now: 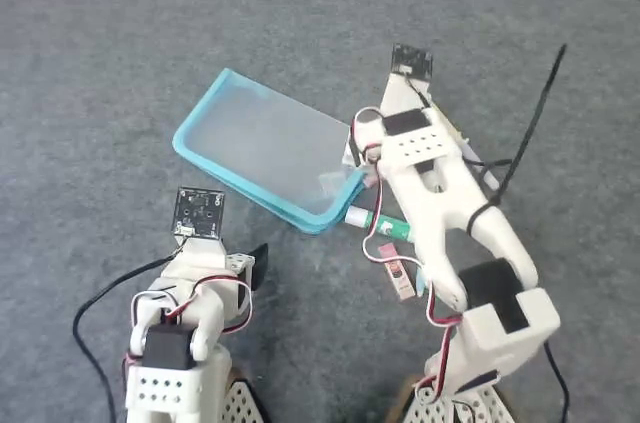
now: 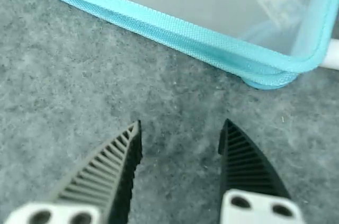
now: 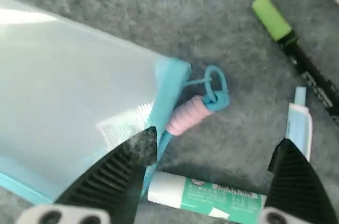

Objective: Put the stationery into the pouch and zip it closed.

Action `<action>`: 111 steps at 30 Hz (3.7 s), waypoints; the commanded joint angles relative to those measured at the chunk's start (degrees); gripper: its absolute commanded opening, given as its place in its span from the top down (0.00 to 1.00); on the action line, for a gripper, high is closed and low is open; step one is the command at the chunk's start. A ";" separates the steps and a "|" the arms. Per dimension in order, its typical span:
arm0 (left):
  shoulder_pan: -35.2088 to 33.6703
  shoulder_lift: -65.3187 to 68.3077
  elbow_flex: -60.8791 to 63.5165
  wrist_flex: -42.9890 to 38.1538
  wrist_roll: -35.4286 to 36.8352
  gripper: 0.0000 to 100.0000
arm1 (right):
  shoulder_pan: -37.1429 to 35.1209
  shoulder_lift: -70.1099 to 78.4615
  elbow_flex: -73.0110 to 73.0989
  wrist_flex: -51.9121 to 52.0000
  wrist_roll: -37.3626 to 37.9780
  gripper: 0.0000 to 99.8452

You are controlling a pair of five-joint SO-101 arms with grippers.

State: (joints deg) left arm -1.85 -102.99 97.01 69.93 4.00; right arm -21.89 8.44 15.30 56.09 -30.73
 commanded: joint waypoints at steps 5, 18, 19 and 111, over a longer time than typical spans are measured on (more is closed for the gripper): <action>0.35 -0.79 -0.40 0.44 0.62 0.77 | 1.10 -2.42 4.48 -6.37 -0.62 0.66; 0.35 -0.79 -0.40 0.44 0.62 0.77 | 1.27 11.03 -8.09 -6.37 -0.62 0.66; 0.35 -0.79 -0.40 0.44 0.62 0.77 | 1.27 11.56 -9.58 -5.58 -0.62 0.66; 0.35 -0.79 -0.40 0.44 0.62 0.77 | -8.84 12.79 -33.85 16.13 55.03 0.91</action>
State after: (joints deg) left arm -1.93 -102.99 97.01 69.93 4.00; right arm -32.70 21.98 -18.46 75.16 25.10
